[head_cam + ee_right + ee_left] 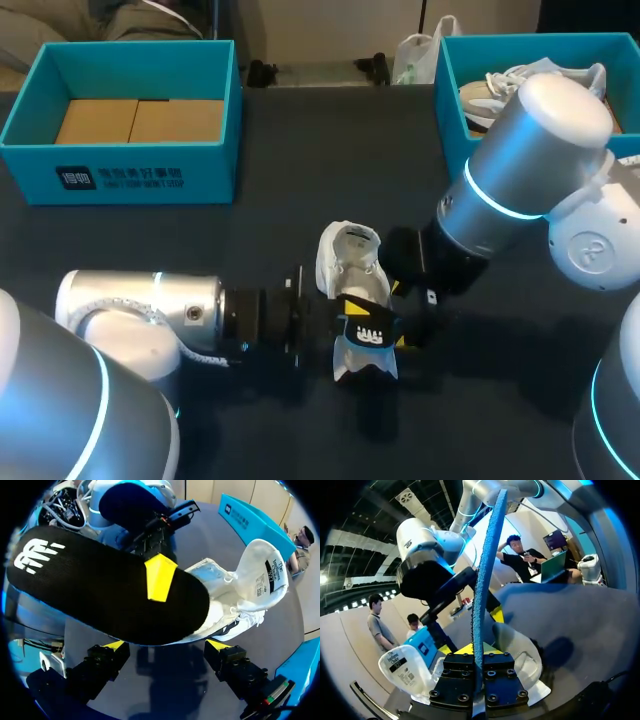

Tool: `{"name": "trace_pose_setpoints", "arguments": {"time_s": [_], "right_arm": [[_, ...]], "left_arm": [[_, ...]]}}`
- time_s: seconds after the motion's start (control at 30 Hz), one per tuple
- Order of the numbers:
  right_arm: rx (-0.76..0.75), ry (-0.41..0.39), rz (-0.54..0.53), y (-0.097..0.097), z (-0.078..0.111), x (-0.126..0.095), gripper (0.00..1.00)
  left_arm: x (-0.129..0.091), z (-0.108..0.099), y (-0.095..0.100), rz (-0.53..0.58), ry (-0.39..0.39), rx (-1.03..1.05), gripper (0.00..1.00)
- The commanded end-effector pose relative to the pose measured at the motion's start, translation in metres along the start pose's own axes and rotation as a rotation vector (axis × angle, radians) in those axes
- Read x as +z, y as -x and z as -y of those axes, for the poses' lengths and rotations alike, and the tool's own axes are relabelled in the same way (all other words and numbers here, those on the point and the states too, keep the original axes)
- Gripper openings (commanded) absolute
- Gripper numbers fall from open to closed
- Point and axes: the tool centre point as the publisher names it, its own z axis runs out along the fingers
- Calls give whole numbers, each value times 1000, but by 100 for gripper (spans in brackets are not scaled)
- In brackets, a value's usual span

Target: Take the shoe out of the shoebox, open the shoe tongue, remove and reinsert the insole, then place the shoe into the shoebox

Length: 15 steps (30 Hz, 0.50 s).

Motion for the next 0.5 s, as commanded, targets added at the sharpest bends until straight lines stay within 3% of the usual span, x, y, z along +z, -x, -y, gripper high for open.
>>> {"name": "trace_pose_setpoints", "arguments": {"time_s": [0.03, 0.5], "right_arm": [[0, -2, 3, -1, -1, 1, 100], [0, -2, 3, -1, -1, 1, 100]], "left_arm": [[13, -9, 2, -8, 31, 4, 0], [12, -30, 7, 12, 120, 24, 0]]}}
